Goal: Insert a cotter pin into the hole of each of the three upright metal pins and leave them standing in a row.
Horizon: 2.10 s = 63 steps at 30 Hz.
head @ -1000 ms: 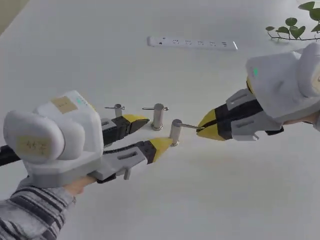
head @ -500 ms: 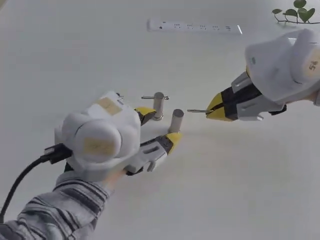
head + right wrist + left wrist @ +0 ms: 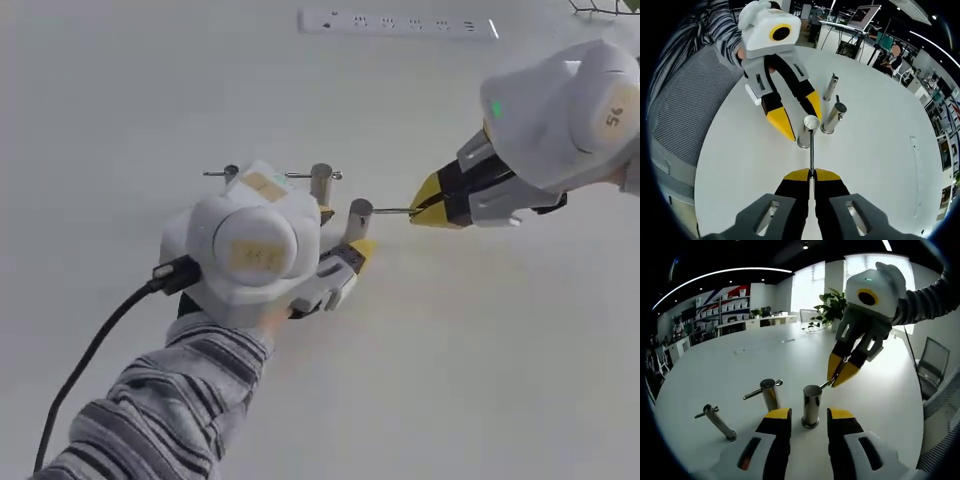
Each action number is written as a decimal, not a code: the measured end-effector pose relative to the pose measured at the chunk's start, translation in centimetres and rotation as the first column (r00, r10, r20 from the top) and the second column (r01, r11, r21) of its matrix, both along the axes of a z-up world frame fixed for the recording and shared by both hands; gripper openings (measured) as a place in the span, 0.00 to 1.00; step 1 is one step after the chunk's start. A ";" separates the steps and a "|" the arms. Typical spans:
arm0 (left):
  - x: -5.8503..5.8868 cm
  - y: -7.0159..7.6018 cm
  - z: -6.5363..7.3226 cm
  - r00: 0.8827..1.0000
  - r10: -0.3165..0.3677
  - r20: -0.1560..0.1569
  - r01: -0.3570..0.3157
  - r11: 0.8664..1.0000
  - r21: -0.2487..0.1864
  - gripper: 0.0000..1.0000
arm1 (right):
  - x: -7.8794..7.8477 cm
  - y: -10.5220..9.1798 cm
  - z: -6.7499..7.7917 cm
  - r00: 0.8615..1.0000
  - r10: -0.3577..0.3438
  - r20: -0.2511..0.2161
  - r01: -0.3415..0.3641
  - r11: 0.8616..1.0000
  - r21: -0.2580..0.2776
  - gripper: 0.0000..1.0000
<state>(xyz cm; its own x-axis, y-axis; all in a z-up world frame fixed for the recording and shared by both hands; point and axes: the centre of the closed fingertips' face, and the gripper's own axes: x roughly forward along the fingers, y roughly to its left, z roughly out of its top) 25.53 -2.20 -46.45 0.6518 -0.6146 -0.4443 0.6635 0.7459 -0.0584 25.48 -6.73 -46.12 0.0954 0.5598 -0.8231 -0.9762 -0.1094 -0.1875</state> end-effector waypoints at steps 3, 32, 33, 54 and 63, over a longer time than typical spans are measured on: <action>0.1 0.0 -0.5 1.000 0.003 -0.015 -0.003 1.000 0.010 0.23 | 0.0 0.0 0.0 1.000 0.003 -0.001 -0.003 1.000 0.001 0.00; 0.8 -0.9 -0.9 0.999 0.022 -0.046 -0.023 0.999 -0.030 0.11 | -0.3 1.5 0.6 1.000 0.007 -0.022 -0.006 1.000 0.031 0.00; 0.8 -0.9 -0.9 0.999 0.023 -0.049 -0.025 0.999 -0.033 0.11 | -0.3 1.7 0.7 1.000 0.008 -0.021 -0.008 0.999 0.031 0.00; 0.7 -1.0 -1.0 0.997 0.057 -0.056 -0.062 0.995 -0.084 0.11 | -0.4 3.5 0.7 0.999 -0.035 -0.038 0.038 0.997 0.068 0.00; 0.7 -1.0 -1.0 0.996 0.063 -0.056 -0.068 0.994 -0.085 0.11 | -0.2 3.3 2.2 0.989 -0.125 -0.085 0.134 0.985 0.113 0.08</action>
<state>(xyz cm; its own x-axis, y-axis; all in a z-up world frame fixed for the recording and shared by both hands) 26.27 -3.24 -47.50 0.6687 -0.6091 -0.4265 0.6078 0.7781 -0.1584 25.24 -3.39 -43.88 0.1118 0.6404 -0.7599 -0.9927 0.0372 -0.1147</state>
